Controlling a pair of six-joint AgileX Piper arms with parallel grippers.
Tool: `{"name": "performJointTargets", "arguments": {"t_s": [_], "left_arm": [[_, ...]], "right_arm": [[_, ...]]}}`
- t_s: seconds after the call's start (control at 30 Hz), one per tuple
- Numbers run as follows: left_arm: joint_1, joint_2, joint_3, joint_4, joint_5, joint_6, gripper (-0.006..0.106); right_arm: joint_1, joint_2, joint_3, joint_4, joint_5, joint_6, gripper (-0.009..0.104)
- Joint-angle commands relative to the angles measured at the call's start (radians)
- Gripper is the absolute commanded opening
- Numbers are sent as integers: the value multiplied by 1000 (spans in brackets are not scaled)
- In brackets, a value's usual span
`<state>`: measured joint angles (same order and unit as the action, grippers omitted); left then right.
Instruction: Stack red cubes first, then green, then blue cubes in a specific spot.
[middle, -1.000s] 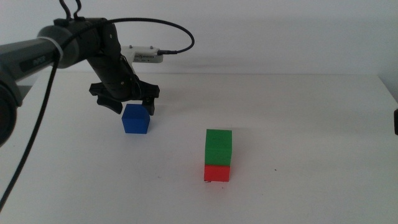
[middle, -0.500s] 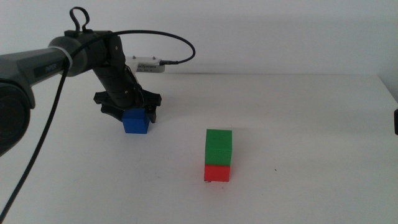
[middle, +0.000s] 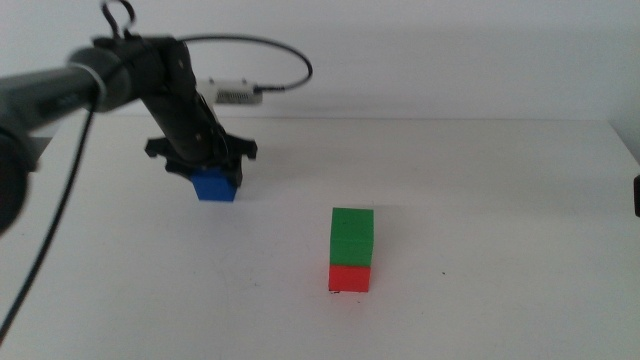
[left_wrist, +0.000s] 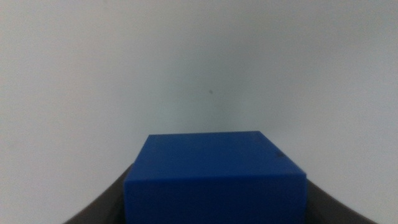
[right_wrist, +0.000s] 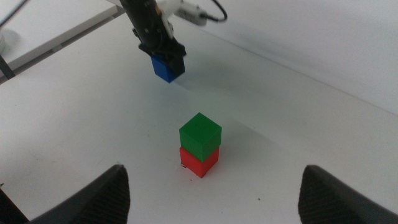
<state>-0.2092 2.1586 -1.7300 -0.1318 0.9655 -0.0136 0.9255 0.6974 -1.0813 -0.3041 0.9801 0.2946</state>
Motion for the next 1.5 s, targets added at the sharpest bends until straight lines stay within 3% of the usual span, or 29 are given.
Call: {"name": "performJointTargets", "arguments": {"t_s": [0.0, 0.07, 0.23, 0.37, 0.47, 0.8, 1.47], "left_arm": [[-3, -85, 20, -7, 31, -39, 13], [-18, -149, 62, -1, 33, -68, -1], [-134, -342, 172, 95, 31, -248, -2], [-290, -399, 134, 222, 136, -420, -2], [-394, -391, 73, 263, 199, -510, -2], [-555, -340, 23, 266, 212, -701, -2], [-559, -154, -107, 245, 253, -705, -2]], "right_arm": [[1, -4, 4, -9, -8, -2, 78], [1, -4, 4, -9, -8, -2, 78], [1, -4, 4, -9, -8, -2, 78], [1, -4, 4, -9, -8, -2, 78], [1, -4, 4, -9, -8, -2, 78], [1, -4, 4, -9, -8, -2, 78], [1, -4, 4, -9, -8, -2, 78]]}}
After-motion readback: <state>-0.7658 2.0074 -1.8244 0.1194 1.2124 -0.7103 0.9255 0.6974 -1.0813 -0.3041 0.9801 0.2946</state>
